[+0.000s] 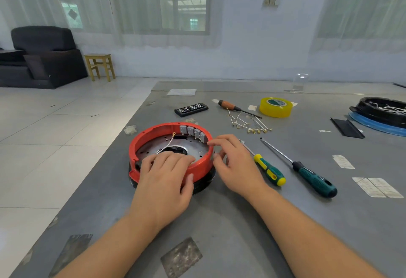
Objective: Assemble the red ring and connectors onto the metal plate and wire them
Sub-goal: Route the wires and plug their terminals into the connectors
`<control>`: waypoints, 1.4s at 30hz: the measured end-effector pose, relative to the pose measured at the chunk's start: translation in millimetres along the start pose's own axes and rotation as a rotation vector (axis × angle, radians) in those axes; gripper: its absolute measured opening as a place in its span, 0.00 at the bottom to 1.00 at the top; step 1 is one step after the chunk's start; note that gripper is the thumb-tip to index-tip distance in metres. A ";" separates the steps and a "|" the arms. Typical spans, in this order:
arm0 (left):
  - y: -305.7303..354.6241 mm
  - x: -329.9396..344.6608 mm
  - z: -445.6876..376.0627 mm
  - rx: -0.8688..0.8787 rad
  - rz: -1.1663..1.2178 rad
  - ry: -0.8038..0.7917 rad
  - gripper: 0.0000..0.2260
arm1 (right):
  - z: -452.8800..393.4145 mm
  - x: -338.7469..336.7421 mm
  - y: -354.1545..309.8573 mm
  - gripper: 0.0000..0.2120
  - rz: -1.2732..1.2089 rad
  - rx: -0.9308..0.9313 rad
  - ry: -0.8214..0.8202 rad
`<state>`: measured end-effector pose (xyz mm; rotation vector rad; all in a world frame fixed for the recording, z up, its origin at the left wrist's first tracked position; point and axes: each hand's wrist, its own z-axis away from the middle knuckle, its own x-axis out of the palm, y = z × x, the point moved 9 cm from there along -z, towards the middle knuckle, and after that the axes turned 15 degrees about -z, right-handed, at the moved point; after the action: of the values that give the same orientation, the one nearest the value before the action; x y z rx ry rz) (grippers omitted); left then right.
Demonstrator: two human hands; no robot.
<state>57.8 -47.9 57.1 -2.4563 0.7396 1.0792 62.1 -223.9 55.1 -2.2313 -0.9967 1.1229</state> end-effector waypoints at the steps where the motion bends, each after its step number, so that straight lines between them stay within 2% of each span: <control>1: 9.2 -1.7 -5.2 0.038 0.001 0.022 0.15 | -4.8 -7.8 1.3 0.12 -0.006 0.011 0.036; 4: 52.0 1.7 -22.9 0.202 0.056 0.062 0.14 | -20.3 -43.6 19.2 0.08 -0.081 0.133 0.185; 6: 86.5 16.5 -35.3 0.274 0.126 0.034 0.12 | -27.6 -65.9 42.0 0.07 -0.055 0.266 0.211; 8: 110.1 36.9 -53.1 0.202 0.308 -0.053 0.12 | -31.8 -83.3 67.6 0.06 0.054 0.382 0.144; 11: 117.6 74.6 -82.8 -0.036 0.552 -0.192 0.13 | -36.5 -113.0 108.7 0.09 0.175 0.532 0.066; 13: 112.7 96.4 -95.4 -0.104 0.524 -0.219 0.14 | -41.0 -130.1 136.0 0.10 0.244 0.601 0.027; 17: 102.8 125.1 -102.1 -0.121 0.409 -0.240 0.13 | -56.5 -149.8 191.3 0.14 0.336 0.678 -0.050; 22: 99.7 136.9 -101.5 -0.152 0.341 -0.253 0.13 | -77.2 -145.5 235.8 0.21 0.317 0.673 -0.138; 27: 102.0 148.9 -99.3 -0.167 0.323 -0.354 0.13 | -81.0 -141.7 246.5 0.13 0.284 0.558 -0.194; 33: 97.9 163.2 -115.7 -0.259 0.331 -0.397 0.14 | -71.5 -147.9 247.2 0.05 0.250 0.482 -0.018; 37: 104.6 176.8 -138.8 -0.265 0.407 -0.381 0.15 | -69.5 -148.1 245.2 0.04 0.234 0.465 0.020; 42: 119.4 193.3 -160.3 -0.179 0.370 -0.411 0.18 | -68.8 -151.2 243.8 0.03 0.146 0.442 0.096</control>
<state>189.1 -286.5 1.2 -2.1646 1.0161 1.7892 154.7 -500.1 9.2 -1.9947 -0.4918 1.1538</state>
